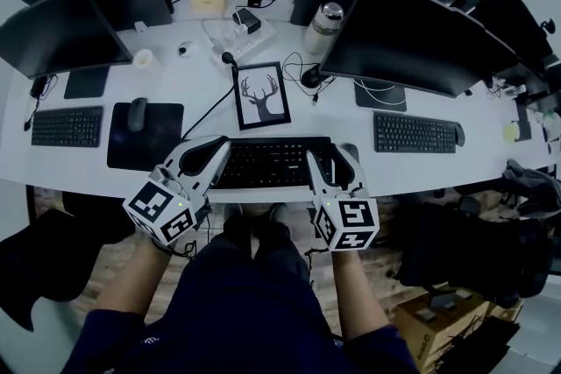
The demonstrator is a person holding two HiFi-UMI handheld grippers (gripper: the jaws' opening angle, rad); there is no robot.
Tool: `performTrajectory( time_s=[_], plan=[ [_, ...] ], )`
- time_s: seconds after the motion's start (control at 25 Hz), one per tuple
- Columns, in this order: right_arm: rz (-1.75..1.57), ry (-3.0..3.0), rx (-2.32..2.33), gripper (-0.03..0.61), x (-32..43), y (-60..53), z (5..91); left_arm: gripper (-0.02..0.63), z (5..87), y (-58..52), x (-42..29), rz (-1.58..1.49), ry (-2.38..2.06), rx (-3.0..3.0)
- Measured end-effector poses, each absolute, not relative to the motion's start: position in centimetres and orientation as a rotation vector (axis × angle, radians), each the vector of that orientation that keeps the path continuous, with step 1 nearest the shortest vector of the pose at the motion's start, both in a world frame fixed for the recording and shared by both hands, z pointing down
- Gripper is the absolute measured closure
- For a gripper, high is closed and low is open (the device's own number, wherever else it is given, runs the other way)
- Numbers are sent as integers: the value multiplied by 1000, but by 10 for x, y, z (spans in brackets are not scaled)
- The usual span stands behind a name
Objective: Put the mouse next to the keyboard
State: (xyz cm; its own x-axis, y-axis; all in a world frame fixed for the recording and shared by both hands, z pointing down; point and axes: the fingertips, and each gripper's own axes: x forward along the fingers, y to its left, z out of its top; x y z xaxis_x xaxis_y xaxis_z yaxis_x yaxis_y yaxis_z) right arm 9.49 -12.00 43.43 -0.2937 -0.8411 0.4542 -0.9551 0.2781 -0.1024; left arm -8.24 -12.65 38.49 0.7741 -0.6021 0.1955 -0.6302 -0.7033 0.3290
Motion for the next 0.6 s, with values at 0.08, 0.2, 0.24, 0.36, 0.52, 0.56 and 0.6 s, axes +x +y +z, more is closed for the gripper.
performTrajectory(
  time_s=[0.08, 0.2, 0.24, 0.36, 0.52, 0.56, 0.6],
  plan=[
    [507, -2258, 1629, 397, 90, -121, 430, 583, 383, -127, -85, 98, -947, 2591],
    [490, -2278, 1622, 407, 84, -122, 424, 583, 380, -127, -89, 90, -957, 2592],
    [484, -2285, 1621, 414, 82, -122, 421, 583, 379, -127, -90, 87, -961, 2592],
    [465, -2305, 1622, 432, 77, -122, 413, 583, 377, -126, -94, 78, -970, 2592],
    [444, -2325, 1621, 456, 71, -121, 406, 583, 377, -125, -98, 67, -978, 2588],
    [441, -2329, 1620, 463, 70, -120, 404, 583, 377, -125, -99, 64, -980, 2587],
    [438, -2333, 1620, 469, 69, -120, 402, 583, 377, -125, -99, 62, -981, 2585]
  ],
)
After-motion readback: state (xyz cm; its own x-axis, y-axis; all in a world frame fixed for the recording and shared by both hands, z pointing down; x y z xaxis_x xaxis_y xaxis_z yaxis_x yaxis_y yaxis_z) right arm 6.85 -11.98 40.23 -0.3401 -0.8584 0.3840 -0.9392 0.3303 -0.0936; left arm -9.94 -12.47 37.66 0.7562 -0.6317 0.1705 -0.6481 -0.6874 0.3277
